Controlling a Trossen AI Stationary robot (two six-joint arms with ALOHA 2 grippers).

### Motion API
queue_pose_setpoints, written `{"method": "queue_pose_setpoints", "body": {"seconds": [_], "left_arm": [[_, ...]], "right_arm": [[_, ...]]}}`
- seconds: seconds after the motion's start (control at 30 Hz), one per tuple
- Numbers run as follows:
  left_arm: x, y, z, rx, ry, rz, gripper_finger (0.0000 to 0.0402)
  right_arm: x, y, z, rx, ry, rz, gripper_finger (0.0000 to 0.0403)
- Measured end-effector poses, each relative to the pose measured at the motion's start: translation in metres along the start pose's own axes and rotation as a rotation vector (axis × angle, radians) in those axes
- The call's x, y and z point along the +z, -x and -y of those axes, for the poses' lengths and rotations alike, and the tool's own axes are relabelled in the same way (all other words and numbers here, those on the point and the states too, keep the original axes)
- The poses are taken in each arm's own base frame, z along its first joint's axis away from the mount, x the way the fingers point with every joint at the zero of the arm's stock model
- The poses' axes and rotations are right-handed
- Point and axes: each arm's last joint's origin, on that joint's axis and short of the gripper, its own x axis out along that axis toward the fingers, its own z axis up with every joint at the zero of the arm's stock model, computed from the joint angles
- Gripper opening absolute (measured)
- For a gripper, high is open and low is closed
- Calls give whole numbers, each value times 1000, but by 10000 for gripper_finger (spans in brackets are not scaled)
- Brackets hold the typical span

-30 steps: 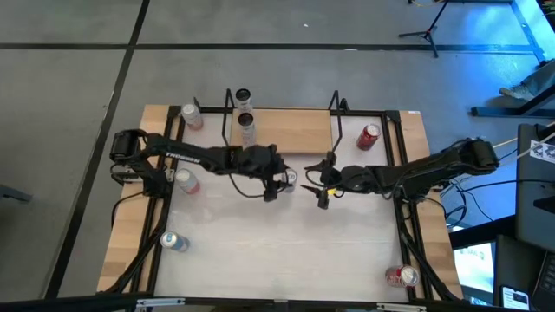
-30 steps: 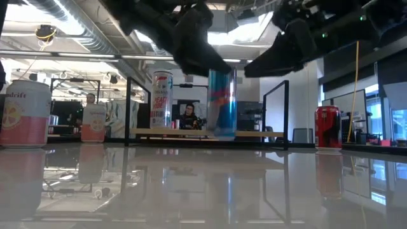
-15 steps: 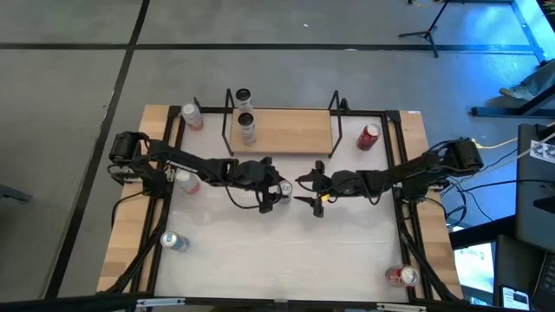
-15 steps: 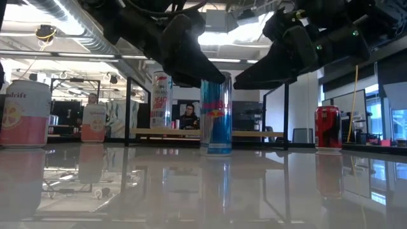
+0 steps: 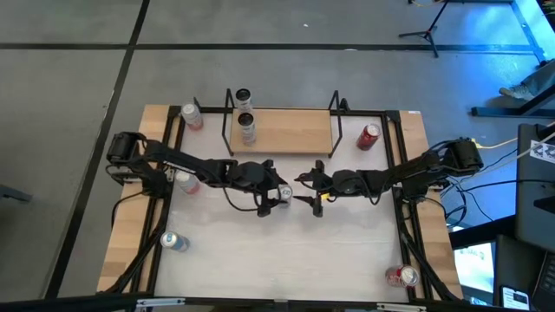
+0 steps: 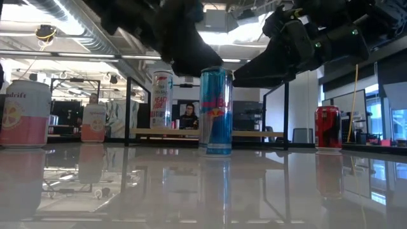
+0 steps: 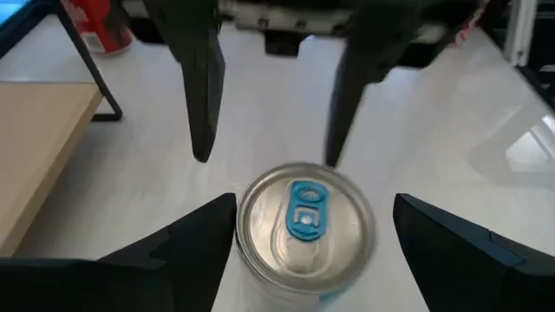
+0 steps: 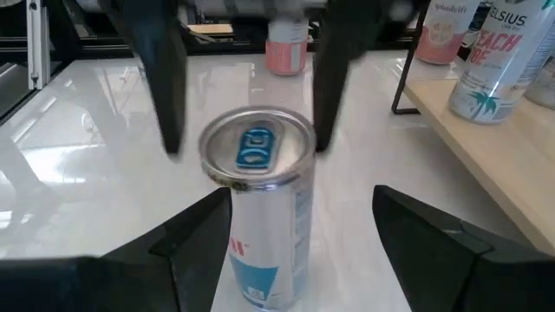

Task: Place canned beverage on shelf
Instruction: Put the right blue soda can on the shelf

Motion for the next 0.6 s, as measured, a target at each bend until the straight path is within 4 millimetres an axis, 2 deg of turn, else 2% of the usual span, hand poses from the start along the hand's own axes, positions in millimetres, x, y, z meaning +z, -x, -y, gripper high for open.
{"method": "queue_pose_setpoints", "body": {"seconds": [0.27, 0.47, 0.6], "left_arm": [[12, 31, 7, 29, -17, -15, 302], [3, 35, 13, 87, -24, -109, 302], [-8, 34, 17, 128, -38, -126, 302]], "right_arm": [[3, 0, 0, -8, 11, 13, 280], [10, -2, -1, -11, -25, 50, 284], [15, -4, -3, 35, -52, 55, 318]]}}
